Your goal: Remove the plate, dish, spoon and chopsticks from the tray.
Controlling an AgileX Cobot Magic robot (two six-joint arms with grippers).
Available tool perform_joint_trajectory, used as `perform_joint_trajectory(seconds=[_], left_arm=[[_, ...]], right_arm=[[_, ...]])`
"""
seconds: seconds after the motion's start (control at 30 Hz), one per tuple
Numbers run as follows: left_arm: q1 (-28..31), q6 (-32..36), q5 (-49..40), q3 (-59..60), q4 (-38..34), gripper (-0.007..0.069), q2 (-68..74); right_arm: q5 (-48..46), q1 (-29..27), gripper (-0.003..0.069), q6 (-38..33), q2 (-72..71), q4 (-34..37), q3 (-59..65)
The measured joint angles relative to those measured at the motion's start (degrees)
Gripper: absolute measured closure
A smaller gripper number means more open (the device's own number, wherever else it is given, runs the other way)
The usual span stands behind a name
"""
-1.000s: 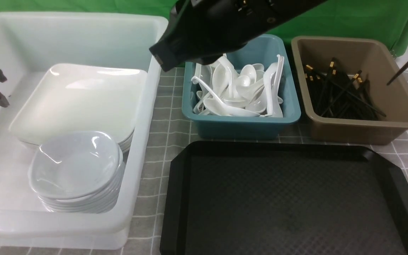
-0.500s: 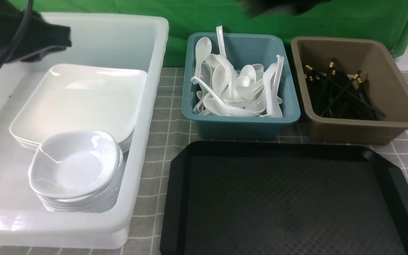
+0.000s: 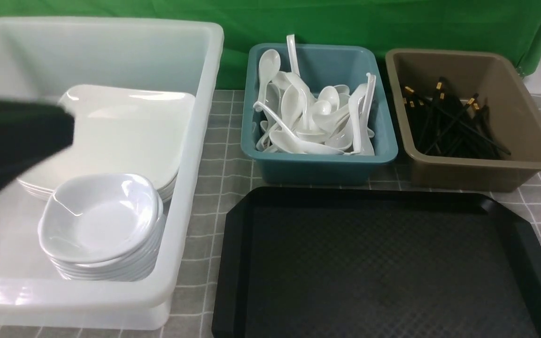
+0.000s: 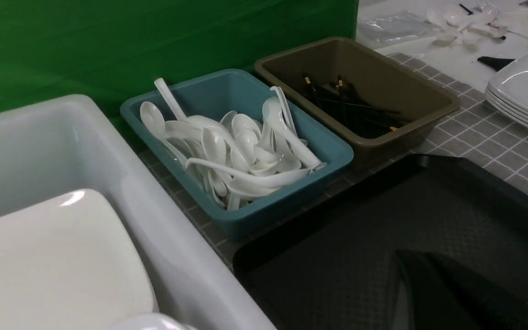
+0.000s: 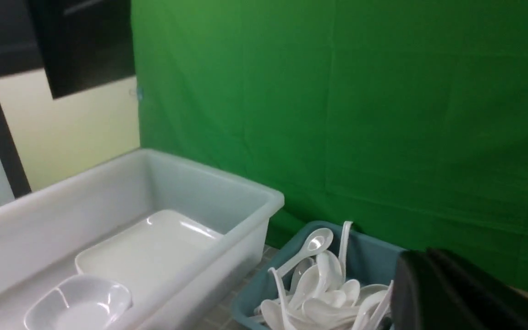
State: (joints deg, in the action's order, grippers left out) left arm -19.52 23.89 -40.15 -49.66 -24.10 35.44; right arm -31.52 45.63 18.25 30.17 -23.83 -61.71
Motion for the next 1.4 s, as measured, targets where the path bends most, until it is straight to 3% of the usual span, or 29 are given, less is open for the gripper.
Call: perform_joint_trajectory(seconds=[0.2,0.37,0.63,1.2,1.4], left_arm=[[0.0,-4.8,8.8,14.4,-0.3,0.0621,-11.3],[0.0,-6.6,18.7,24.1,-1.4,0.0621,-15.0],[0.0,-7.2,25.1,28.0,-2.6,0.062,-15.1],[0.0,-7.2,25.6,28.1,-0.9,0.062,-15.1],[0.0,-9.1,29.8,29.4,4.0,0.062,-15.6]], right_arm=[[13.7,-0.1,0.0629,3.8,-19.4,-6.1,25.3],[21.2,-0.1,0.0623,4.6,-26.4,-6.7,35.0],[22.9,-0.1,0.0605,6.0,-27.2,-6.9,36.2],[23.0,-0.1,0.0568,6.2,-27.3,-7.0,36.2],[23.0,-0.1,0.055,6.2,-27.3,-7.0,36.2]])
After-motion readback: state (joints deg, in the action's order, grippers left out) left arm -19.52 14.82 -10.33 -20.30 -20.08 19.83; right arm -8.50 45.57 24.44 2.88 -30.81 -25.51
